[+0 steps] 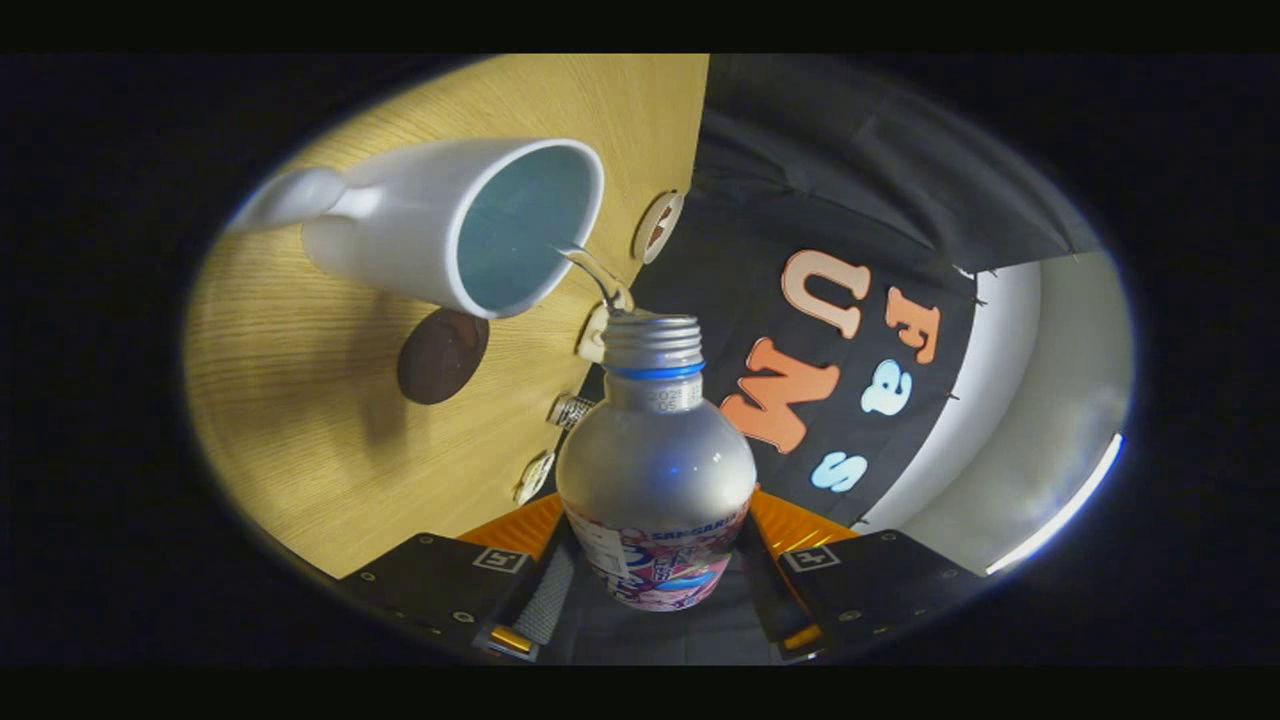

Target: Take the bottle from table, then pour the juice into the cup, finally place the bottle on the coaster

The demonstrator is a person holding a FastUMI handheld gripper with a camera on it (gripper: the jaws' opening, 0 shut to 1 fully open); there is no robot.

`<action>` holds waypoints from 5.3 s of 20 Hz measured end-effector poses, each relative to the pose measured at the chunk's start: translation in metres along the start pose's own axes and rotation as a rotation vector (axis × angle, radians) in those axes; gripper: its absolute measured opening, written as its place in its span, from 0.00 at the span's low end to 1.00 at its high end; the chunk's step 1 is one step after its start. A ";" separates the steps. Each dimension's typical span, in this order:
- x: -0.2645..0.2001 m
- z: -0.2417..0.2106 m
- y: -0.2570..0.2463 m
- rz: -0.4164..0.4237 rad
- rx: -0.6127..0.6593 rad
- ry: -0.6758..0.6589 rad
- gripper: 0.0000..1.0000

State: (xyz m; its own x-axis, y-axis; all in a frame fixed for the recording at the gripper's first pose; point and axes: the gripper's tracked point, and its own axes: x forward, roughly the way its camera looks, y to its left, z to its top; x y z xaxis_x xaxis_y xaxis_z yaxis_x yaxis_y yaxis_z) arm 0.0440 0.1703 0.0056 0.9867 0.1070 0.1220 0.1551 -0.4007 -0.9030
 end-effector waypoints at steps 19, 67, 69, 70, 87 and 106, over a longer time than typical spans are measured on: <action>0.000 0.004 -0.002 0.049 -0.082 -0.002 0.77; -0.018 0.007 0.012 0.111 0.223 0.019 0.77; -0.022 -0.001 0.025 0.161 0.360 0.045 0.77; -0.024 -0.005 0.029 0.171 0.437 0.064 0.77; -0.033 -0.060 0.063 0.225 1.403 0.181 0.78; 0.071 0.027 0.045 0.411 1.969 -0.019 0.78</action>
State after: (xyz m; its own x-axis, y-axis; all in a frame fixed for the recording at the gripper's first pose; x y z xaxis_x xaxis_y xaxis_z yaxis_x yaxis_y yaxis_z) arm 0.1194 0.1845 -0.0378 0.9404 0.2993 -0.1612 -0.3038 0.9527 -0.0030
